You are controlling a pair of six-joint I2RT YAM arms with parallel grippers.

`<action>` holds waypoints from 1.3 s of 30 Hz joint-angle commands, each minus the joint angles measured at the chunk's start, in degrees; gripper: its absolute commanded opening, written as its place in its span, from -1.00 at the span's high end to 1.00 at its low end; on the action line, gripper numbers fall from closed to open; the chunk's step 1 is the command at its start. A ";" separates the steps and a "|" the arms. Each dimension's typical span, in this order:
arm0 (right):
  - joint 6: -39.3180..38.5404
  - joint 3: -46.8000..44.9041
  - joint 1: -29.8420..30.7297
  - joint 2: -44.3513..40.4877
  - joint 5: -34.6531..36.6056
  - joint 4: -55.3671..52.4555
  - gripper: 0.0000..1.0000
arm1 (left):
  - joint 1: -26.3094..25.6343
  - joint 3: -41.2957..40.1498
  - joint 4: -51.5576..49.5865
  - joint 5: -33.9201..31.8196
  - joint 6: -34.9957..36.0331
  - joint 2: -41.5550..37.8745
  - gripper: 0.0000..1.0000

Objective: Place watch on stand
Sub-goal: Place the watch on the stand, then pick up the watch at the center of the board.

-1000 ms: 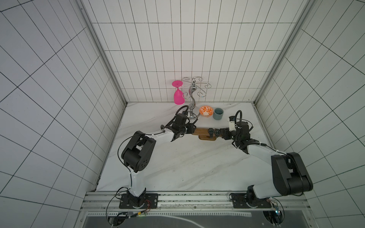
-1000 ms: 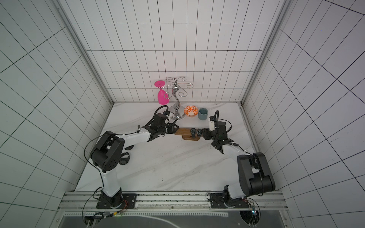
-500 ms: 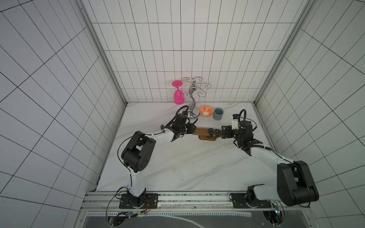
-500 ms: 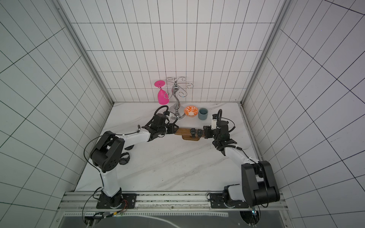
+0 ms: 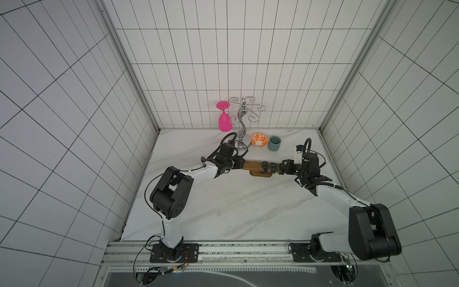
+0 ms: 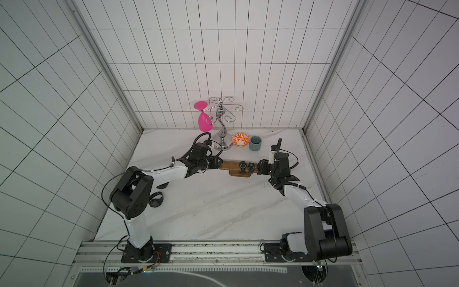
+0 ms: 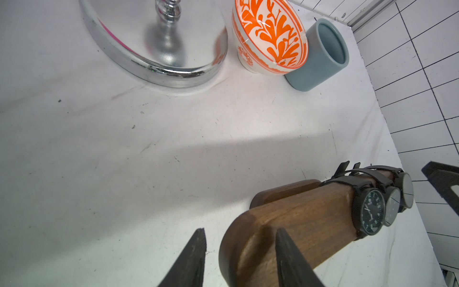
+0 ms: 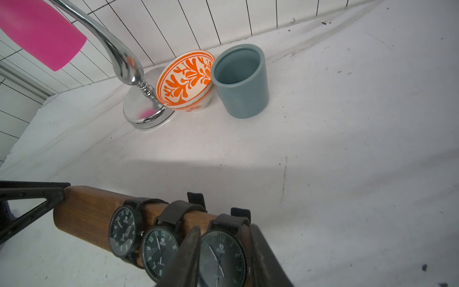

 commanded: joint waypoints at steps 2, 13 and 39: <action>-0.25 3.93 -0.30 0.92 -2.31 -2.69 0.44 | 0.23 -0.53 -0.19 -0.24 0.56 -1.52 0.14; -2.03 4.54 0.36 1.94 -3.58 -4.75 0.58 | -0.14 -0.31 -0.10 0.00 0.47 -1.11 0.23; 3.63 -1.93 3.96 -26.56 -5.11 -14.11 -0.08 | 7.18 -26.23 -13.82 -31.85 -3.05 -43.01 -0.35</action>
